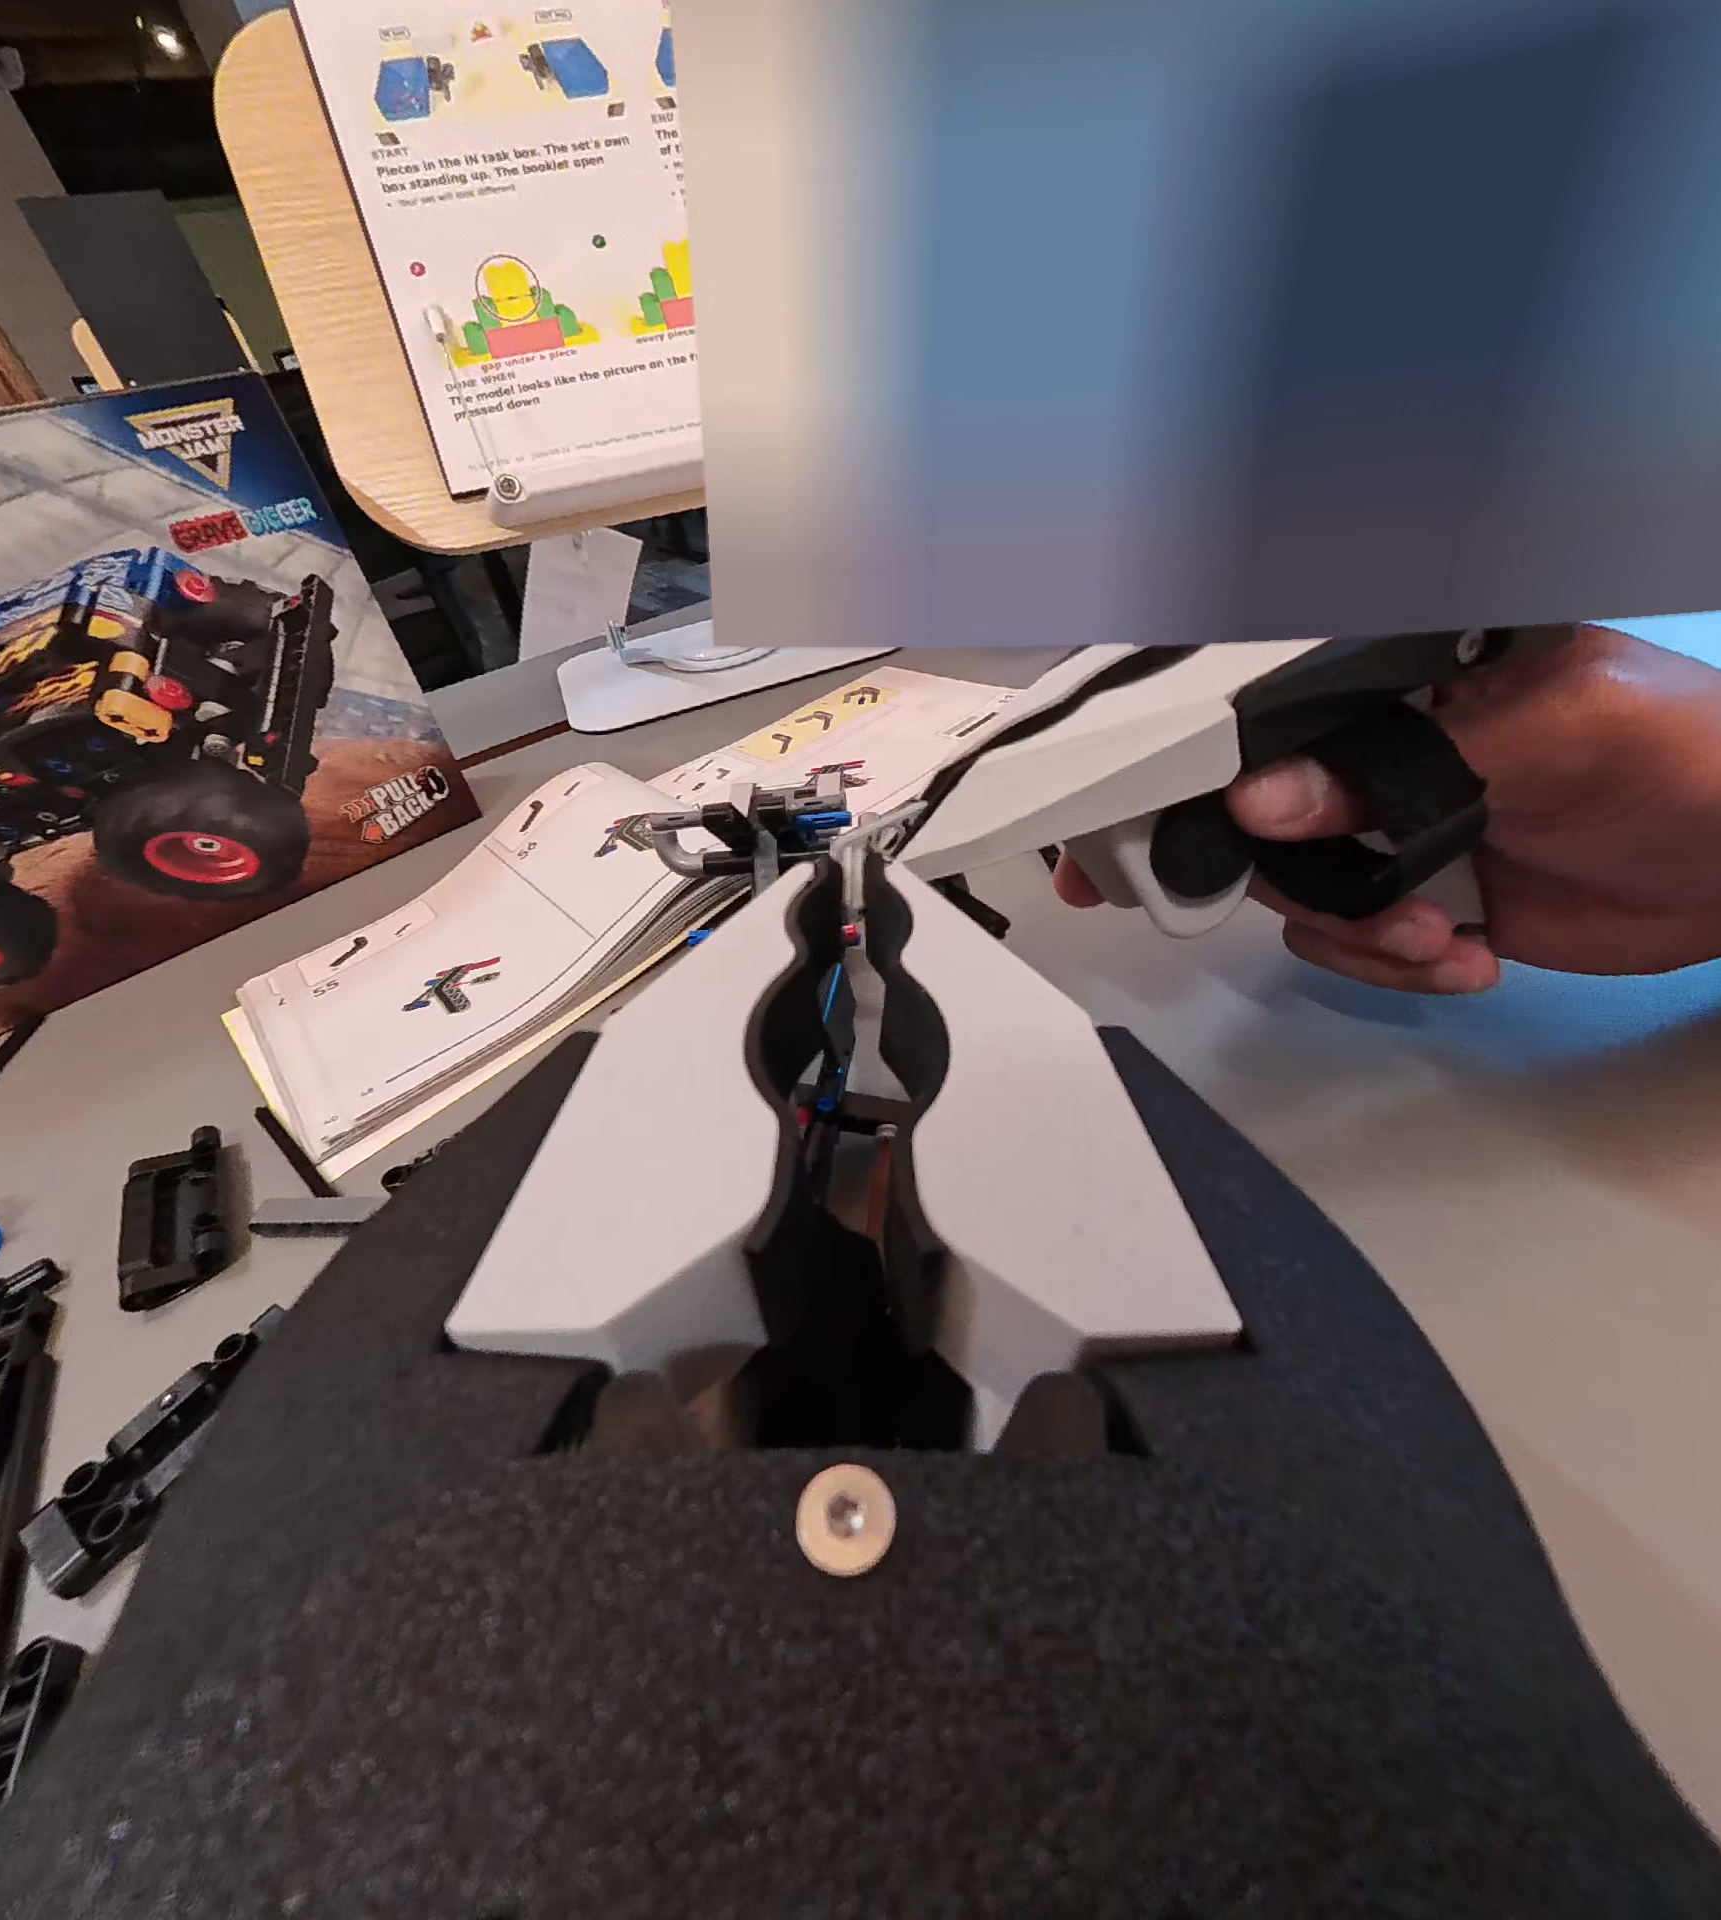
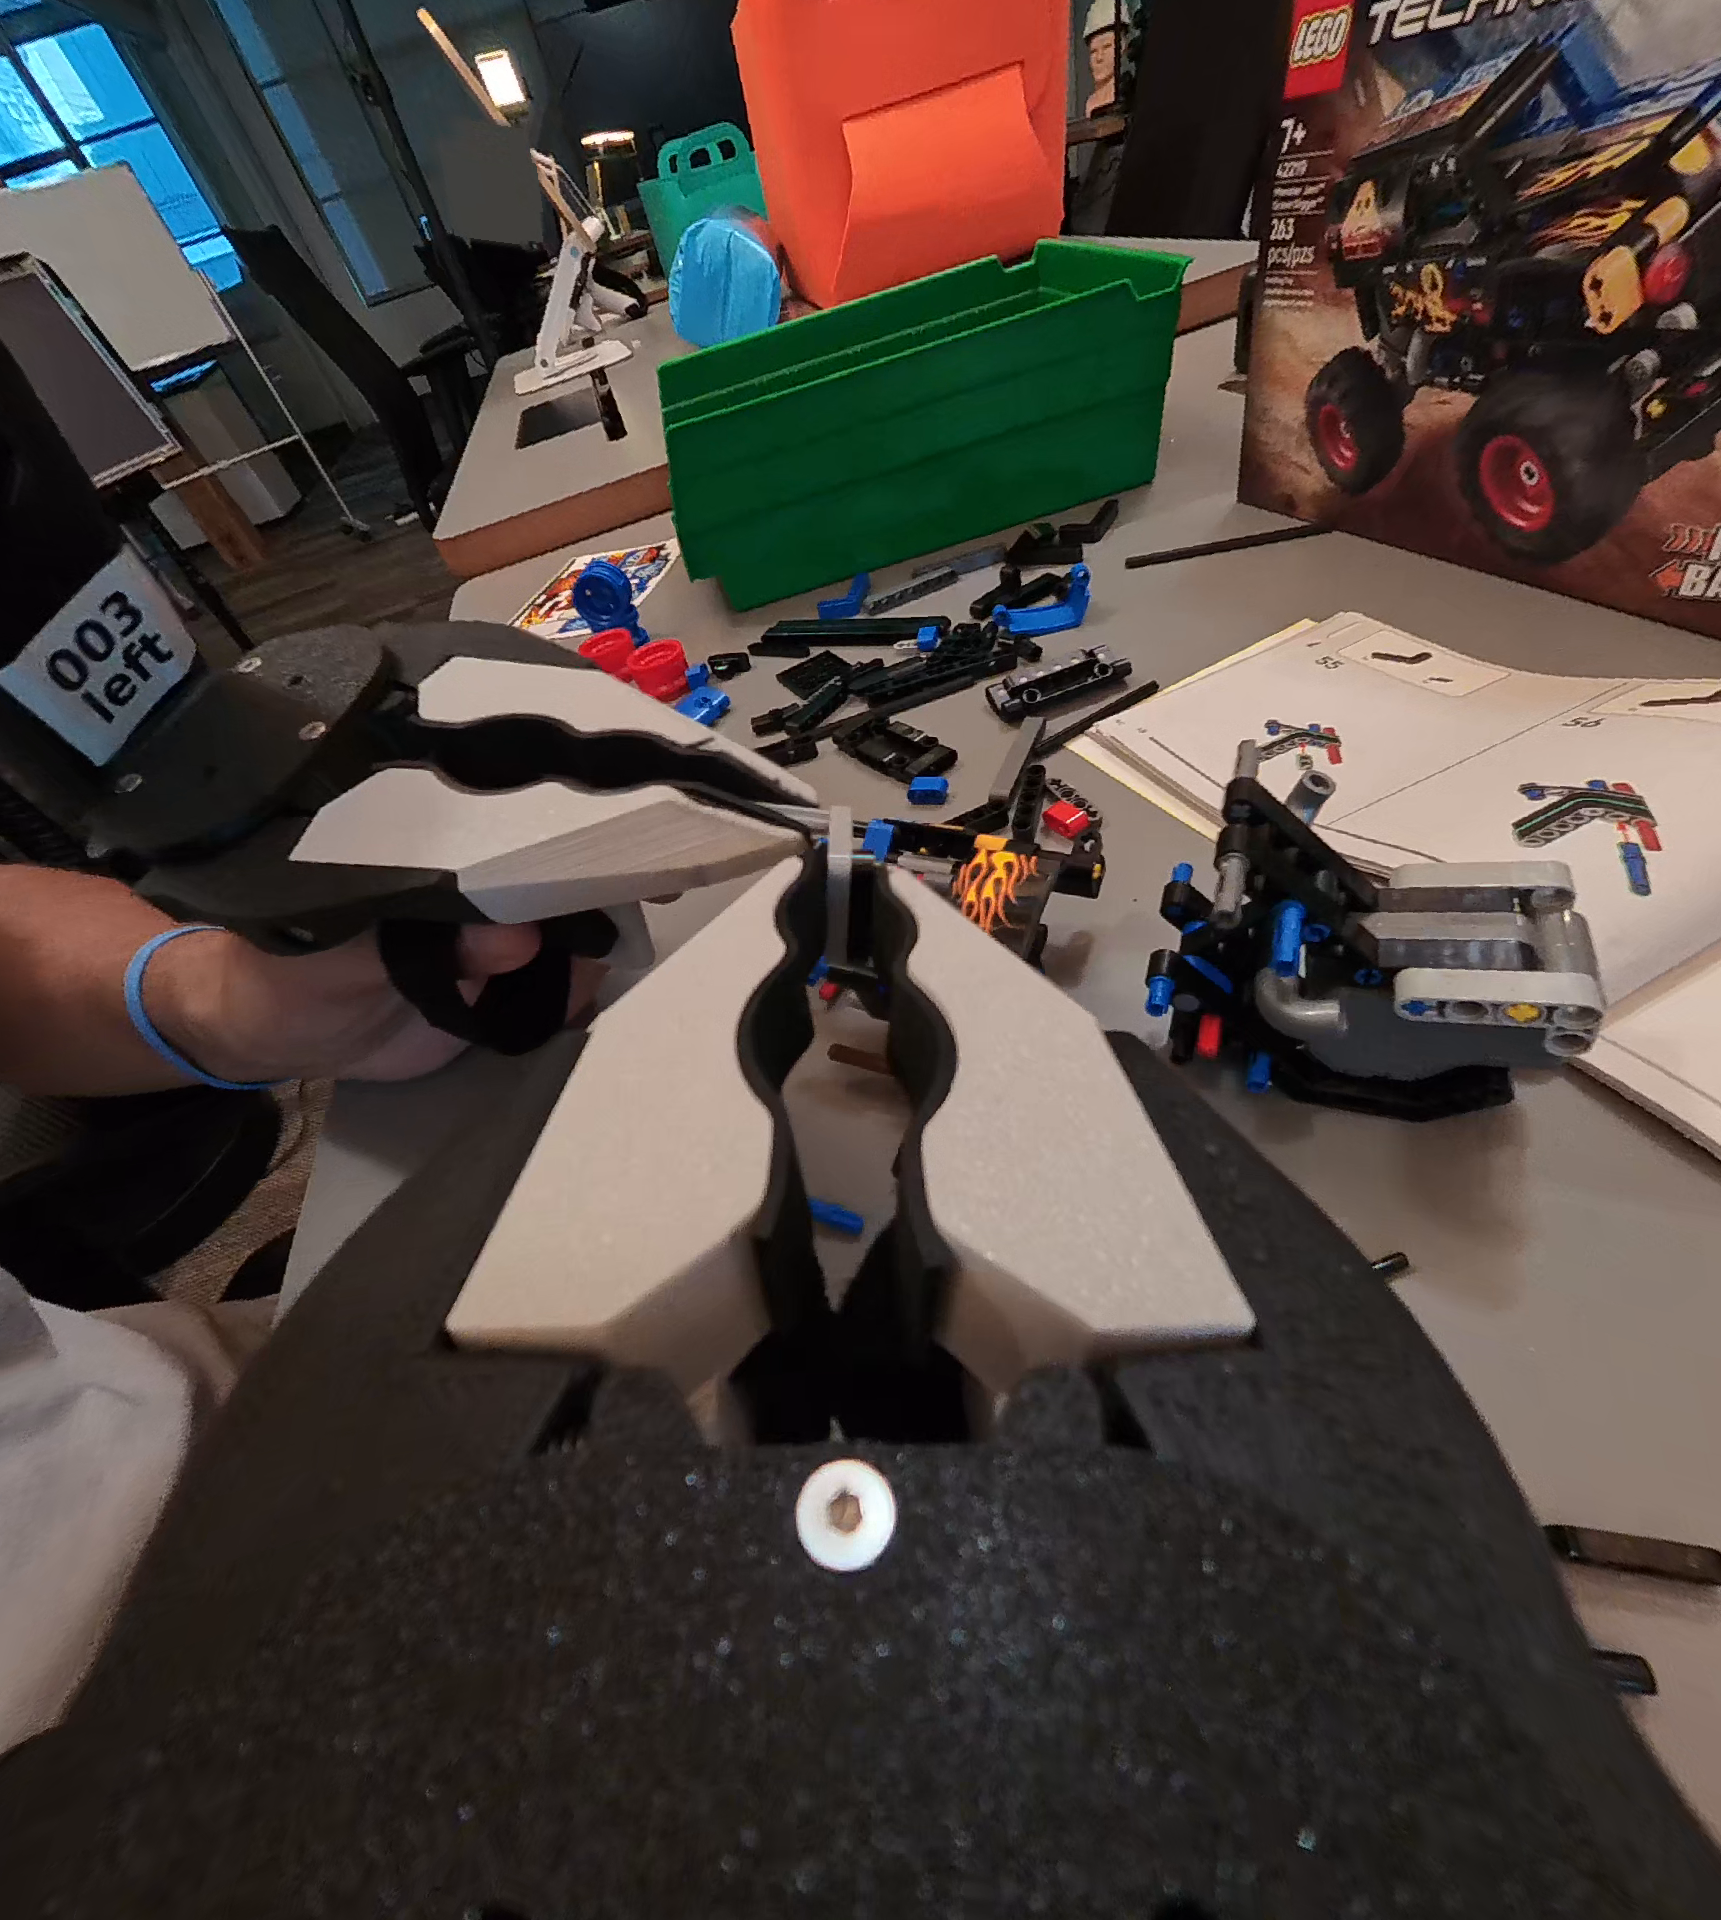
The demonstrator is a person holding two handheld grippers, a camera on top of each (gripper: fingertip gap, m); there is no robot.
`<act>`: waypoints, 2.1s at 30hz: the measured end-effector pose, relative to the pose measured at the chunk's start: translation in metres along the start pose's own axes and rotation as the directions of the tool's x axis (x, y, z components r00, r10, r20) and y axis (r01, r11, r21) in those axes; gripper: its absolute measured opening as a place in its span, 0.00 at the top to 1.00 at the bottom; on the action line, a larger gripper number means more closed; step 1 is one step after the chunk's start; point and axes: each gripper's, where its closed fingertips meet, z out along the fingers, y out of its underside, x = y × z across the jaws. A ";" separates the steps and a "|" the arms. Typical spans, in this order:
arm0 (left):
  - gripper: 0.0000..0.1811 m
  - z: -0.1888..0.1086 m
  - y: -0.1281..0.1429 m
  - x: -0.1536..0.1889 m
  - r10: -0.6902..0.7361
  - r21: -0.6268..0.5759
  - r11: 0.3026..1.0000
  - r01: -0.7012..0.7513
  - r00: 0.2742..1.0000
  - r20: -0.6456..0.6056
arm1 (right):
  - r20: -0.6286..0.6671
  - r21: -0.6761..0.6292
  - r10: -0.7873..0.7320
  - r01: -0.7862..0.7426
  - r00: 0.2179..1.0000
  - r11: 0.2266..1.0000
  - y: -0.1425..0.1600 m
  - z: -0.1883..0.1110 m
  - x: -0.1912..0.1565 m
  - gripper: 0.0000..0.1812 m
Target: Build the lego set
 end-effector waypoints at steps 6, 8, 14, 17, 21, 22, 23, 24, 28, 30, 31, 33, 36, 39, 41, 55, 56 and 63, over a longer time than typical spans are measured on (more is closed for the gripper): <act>0.99 0.001 0.000 -0.002 0.004 -0.005 1.000 -0.004 1.000 0.029 | -0.043 0.011 -0.047 0.048 0.998 0.999 0.000 0.001 0.002 0.96; 0.99 0.001 -0.001 -0.002 0.001 0.003 1.000 -0.001 0.999 0.035 | -0.069 0.023 -0.080 0.081 0.994 0.996 -0.002 0.001 0.002 0.96; 0.99 -0.001 -0.005 -0.002 0.047 0.023 0.999 -0.049 0.997 0.063 | -0.116 0.029 -0.173 0.177 0.978 0.984 -0.006 -0.001 -0.002 0.96; 0.99 -0.002 -0.005 -0.002 0.104 0.018 0.994 -0.106 0.990 0.100 | -0.102 0.052 -0.135 0.141 0.986 0.989 -0.008 -0.001 -0.005 0.96; 0.99 0.000 -0.002 -0.001 0.136 -0.009 0.991 -0.135 0.985 0.103 | -0.081 0.040 -0.122 0.126 0.989 0.991 -0.005 -0.002 -0.002 0.96; 0.99 0.000 -0.002 0.000 0.137 -0.007 0.991 -0.137 0.985 0.102 | -0.085 0.040 -0.136 0.140 0.987 0.989 -0.004 -0.002 -0.003 0.96; 0.99 0.000 -0.002 0.000 0.139 -0.005 0.990 -0.139 0.985 0.103 | -0.080 0.042 -0.133 0.137 0.988 0.990 -0.005 -0.002 -0.003 0.96; 0.99 0.000 -0.002 0.000 0.141 -0.006 0.990 -0.141 0.985 0.103 | -0.076 0.039 -0.127 0.130 0.989 0.991 -0.005 -0.003 -0.003 0.96; 0.99 -0.002 -0.005 -0.001 0.118 0.014 0.993 -0.121 0.988 0.102 | -0.053 0.061 -0.100 0.103 0.994 0.993 -0.007 -0.003 -0.007 0.96; 0.99 -0.002 -0.005 0.000 0.108 0.018 0.994 -0.110 0.990 0.096 | -0.042 0.071 -0.095 0.098 0.995 0.993 -0.008 -0.003 -0.008 0.96; 0.99 -0.002 -0.004 0.000 0.103 0.015 0.994 -0.105 0.991 0.091 | -0.044 0.068 -0.112 0.115 0.993 0.991 -0.007 -0.003 -0.008 0.96; 0.99 -0.002 -0.005 0.001 0.073 0.029 0.997 -0.075 0.995 0.068 | -0.036 0.063 -0.123 0.125 0.992 0.990 -0.006 -0.003 -0.008 0.96; 0.99 -0.003 -0.008 0.003 -0.006 0.060 0.998 0.007 1.000 -0.011 | -0.023 0.060 -0.177 0.178 0.984 0.982 -0.007 -0.005 -0.010 0.96; 0.99 -0.004 -0.010 0.007 -0.039 0.071 0.997 0.044 0.997 -0.072 | 0.016 0.053 -0.210 0.209 0.978 0.976 -0.007 -0.007 -0.011 0.96; 0.99 -0.002 -0.008 0.010 -0.022 0.055 0.998 0.027 0.996 -0.091 | -0.007 0.016 -0.290 0.290 0.957 0.957 -0.004 -0.009 -0.008 0.96; 0.99 -0.001 -0.007 0.008 0.048 0.049 0.998 -0.047 0.999 -0.011 | -0.058 -0.008 -0.346 0.346 0.936 0.938 -0.003 -0.009 -0.007 0.96; 0.99 -0.001 -0.008 0.007 0.045 0.056 0.997 -0.044 0.999 -0.008 | -0.045 0.007 -0.314 0.315 0.948 0.949 -0.005 -0.009 -0.008 0.96; 0.98 0.001 -0.006 0.007 0.005 0.040 0.999 -0.003 0.999 -0.050 | -0.034 0.024 -0.265 0.266 0.964 0.964 -0.007 -0.008 -0.004 0.96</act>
